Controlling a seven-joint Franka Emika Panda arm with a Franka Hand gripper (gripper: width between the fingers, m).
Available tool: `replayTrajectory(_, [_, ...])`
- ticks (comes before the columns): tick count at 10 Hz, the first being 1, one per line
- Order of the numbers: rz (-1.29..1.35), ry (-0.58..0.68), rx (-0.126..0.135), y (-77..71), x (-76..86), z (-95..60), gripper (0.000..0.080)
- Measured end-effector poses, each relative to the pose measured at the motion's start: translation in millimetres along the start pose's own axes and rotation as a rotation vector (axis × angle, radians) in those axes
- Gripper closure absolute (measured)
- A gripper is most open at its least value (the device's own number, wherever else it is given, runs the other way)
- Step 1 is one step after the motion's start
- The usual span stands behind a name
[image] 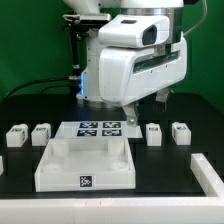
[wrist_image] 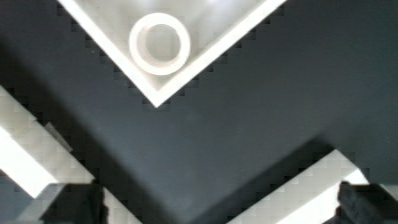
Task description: Assemble one leg
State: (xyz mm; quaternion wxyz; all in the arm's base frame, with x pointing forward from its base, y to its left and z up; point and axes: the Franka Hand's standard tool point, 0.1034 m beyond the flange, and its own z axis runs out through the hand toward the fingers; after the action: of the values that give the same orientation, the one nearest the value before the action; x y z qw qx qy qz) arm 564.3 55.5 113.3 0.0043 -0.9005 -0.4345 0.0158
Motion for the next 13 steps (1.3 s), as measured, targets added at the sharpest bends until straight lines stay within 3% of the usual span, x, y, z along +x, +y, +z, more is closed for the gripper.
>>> replayTrajectory(10, [0.000,-0.001,0.001,-0.1,-0.5,0.9,0.0150])
replayTrajectory(12, [-0.166,0.021,-0.024,-7.4,-21.7,8.4,0.0150])
replayTrajectory(13, [-0.276,0.011,-0.014,-12.7,-35.6,13.7,0.0150])
